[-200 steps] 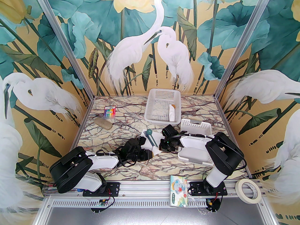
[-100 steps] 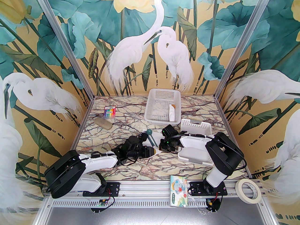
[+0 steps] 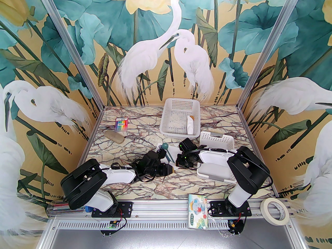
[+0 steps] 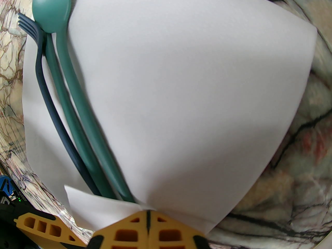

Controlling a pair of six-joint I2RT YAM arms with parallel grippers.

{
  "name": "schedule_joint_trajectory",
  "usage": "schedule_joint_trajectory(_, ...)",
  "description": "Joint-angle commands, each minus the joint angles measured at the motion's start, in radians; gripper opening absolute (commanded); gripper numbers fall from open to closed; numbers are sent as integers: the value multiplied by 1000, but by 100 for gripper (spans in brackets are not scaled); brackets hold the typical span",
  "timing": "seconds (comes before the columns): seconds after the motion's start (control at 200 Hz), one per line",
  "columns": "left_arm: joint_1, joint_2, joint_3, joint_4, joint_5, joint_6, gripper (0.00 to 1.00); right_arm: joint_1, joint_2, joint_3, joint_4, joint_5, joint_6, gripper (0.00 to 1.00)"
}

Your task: Place the utensils on the paper napkin and roll it up

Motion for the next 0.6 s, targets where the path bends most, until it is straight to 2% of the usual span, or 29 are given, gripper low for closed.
schedule_joint_trajectory(0.0, -5, 32, 29, 41, 36, -18, 29, 10, 45, -10, -69, 43, -12, 5)
schedule_joint_trajectory(0.595, -5, 72, 28, 36, -9, -42, 29, 19, 53, 6, -87, 49, -15, 5)
